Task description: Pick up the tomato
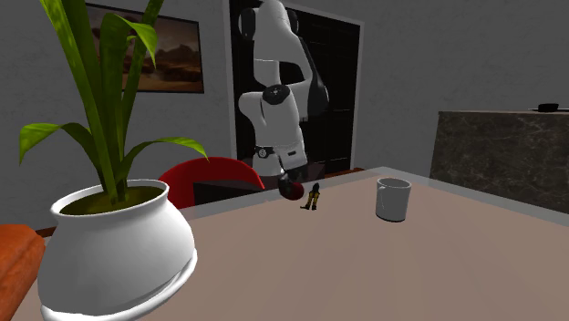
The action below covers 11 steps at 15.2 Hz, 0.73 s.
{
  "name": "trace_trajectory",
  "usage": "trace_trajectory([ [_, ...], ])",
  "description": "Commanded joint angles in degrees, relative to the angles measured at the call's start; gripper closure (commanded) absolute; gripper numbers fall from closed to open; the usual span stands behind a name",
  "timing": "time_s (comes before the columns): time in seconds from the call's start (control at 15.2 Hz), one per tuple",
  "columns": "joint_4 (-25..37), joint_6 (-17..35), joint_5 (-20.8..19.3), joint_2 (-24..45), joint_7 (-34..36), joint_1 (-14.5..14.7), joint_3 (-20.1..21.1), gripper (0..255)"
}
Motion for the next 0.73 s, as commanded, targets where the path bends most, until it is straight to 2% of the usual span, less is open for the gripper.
trace_trajectory([
  [0.0,0.0,1.4,0.2,1.4,-0.5,0.0,0.1,0],
  [0.2,0.1,2.4,0.4,2.6,-0.8,0.0,0.1,0],
  [0.26,0.1,2.3,0.4,2.6,-0.8,0.0,0.1,255],
  [0.66,0.0,2.2,0.3,2.4,-0.8,0.0,0.1,255],
])
